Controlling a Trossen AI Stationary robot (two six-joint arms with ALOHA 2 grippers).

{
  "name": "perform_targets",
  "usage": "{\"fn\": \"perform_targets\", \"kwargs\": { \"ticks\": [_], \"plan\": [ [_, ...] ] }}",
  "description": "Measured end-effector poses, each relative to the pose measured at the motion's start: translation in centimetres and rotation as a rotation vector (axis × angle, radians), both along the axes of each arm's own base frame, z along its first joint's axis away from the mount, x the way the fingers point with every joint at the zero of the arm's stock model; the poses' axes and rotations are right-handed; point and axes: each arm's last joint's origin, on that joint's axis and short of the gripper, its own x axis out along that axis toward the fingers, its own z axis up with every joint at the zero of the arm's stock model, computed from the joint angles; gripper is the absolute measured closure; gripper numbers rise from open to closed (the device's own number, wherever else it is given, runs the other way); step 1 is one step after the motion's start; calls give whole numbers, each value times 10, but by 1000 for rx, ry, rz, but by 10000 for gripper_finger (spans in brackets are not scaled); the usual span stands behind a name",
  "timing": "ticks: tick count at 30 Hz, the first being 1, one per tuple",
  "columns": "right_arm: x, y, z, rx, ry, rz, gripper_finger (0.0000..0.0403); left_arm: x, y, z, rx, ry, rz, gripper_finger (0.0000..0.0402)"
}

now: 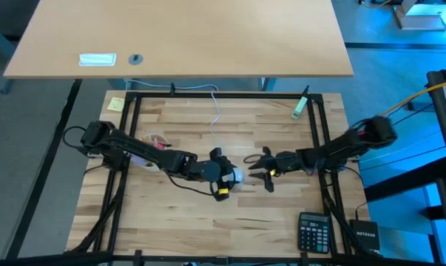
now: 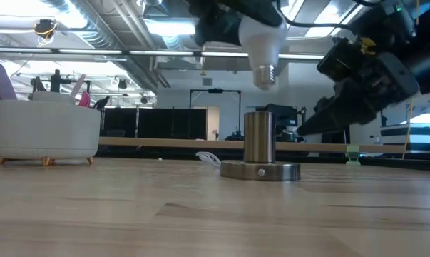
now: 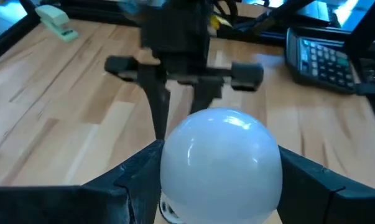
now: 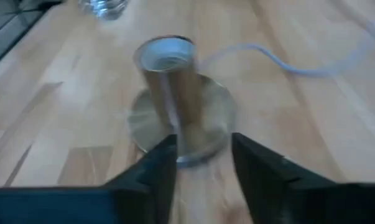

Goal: Screw lightbulb
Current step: Insert the lightbulb into the lamp

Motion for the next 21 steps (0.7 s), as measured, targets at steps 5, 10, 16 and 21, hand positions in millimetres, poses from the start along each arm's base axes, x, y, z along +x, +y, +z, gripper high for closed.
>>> {"fn": "perform_targets", "kwargs": {
  "ticks": [5,10,16,21],
  "plan": [
    [15,7,-13,-59,-157,70,155,-5,-2,2,2,-39,-12,167],
    [24,8,-36,-67,-194,64,125,-11,6,-17,-5,-16,28,167],
    [46,13,-46,-60,-217,82,123,-12,10,-30,-9,-80,34,167],
    [55,14,-45,-87,-244,91,123,-14,12,-34,-14,-70,47,167]
  ]
}}
